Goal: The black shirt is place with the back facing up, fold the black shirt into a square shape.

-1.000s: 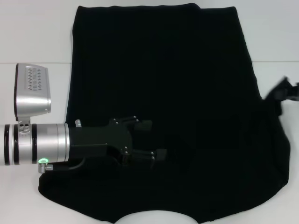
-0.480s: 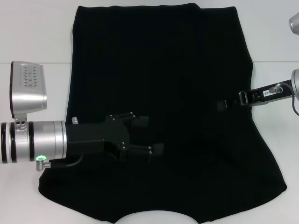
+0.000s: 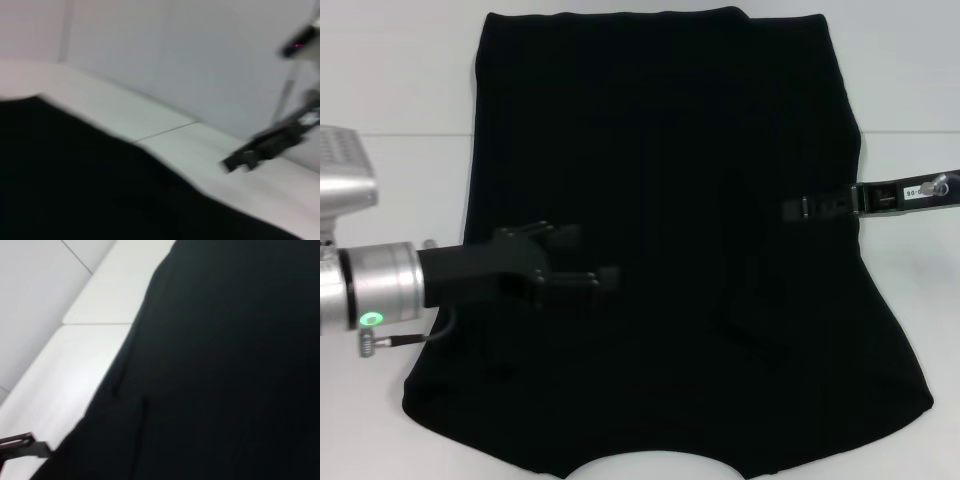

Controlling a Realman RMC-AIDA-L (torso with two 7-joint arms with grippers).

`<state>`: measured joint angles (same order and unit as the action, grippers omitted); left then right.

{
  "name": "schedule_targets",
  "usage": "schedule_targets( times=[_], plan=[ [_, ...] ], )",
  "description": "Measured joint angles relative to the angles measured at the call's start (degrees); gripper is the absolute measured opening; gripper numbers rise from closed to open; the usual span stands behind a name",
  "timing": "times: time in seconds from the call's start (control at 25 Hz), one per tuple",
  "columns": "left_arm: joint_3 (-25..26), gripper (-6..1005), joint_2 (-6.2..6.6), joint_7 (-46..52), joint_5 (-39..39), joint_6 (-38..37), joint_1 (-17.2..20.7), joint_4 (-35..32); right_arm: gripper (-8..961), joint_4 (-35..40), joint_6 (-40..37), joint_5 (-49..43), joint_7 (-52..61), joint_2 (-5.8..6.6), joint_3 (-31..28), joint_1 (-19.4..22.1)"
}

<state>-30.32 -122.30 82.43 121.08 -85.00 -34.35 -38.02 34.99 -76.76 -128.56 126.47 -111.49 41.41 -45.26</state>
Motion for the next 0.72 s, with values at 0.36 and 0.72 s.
schedule_targets(
  times=[0.36, 0.72],
  plan=[
    [2.42, 950, 0.78, 21.02, 10.22, 1.23, 4.65, -11.29, 778, -2.39, 0.68, 10.61, -19.02, -2.77, -0.16, 3.69],
    [6.99, 951, 0.61, 31.59, 20.44, -5.61, 6.96, -18.75, 917, -3.69, 3.13, 10.83, -20.19, -2.82, 0.28, 2.55]
  ],
)
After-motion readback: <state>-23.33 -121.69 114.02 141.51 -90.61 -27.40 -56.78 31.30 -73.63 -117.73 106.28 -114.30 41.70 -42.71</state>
